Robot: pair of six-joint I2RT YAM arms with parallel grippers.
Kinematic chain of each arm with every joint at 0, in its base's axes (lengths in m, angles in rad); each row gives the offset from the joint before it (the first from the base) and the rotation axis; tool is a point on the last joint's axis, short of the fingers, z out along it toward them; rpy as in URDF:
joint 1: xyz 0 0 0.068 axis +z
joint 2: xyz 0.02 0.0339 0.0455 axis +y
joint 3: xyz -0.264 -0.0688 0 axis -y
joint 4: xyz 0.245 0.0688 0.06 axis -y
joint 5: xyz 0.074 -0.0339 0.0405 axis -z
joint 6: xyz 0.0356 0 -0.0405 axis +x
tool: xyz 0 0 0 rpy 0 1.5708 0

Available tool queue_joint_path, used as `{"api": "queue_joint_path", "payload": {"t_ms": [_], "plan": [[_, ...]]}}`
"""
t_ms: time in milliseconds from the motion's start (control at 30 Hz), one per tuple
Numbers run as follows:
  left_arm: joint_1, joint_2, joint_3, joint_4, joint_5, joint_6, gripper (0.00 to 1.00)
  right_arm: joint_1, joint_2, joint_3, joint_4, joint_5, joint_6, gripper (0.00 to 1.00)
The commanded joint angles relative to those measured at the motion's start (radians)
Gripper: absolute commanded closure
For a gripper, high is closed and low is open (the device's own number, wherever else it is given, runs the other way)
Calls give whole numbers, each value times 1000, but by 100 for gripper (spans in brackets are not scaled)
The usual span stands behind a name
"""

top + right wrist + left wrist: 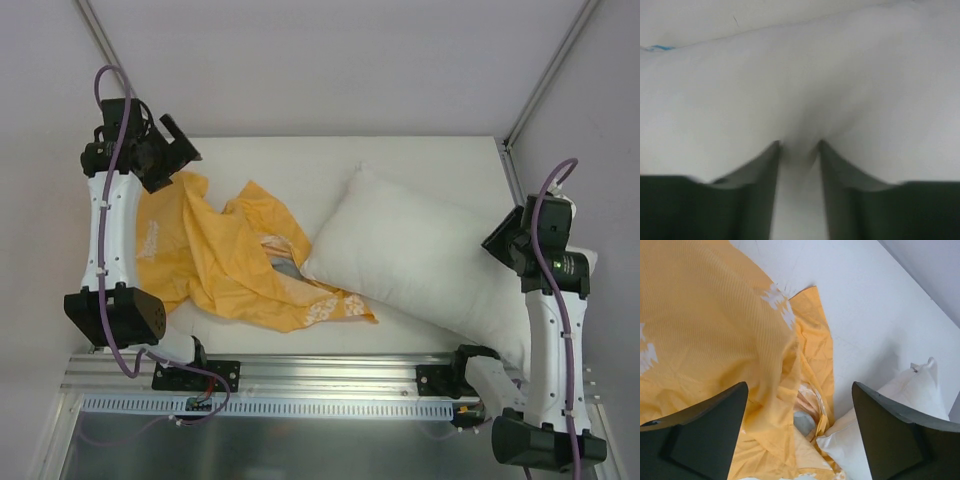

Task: Remove the pillowcase from the pillow

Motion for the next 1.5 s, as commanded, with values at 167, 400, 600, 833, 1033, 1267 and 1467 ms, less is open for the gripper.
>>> {"api": "queue_joint_path", "payload": {"t_ms": [167,400,600,833,1033,1267,1467], "plan": [[-204,-52,-1,-99,-318,136,1,23,17,11,31,-3,-107,6],[-552,-163,-355,-97,-391,32,1,229,29,18,40,-6,-175,4],[-842,-145,-598,-80,-439,-197,1,566,113,-2,11,198,-212,4],[-965,-112,-790,25,-421,-343,1,662,210,-62,80,203,-195,4],[-963,7,-834,88,-447,-343,26,663,310,-107,129,163,-180,14],[-839,57,-798,91,-448,-288,100,660,336,-131,179,173,-160,97],[-502,-176,-769,88,-366,-134,100,568,353,-61,179,155,-147,99]]}}
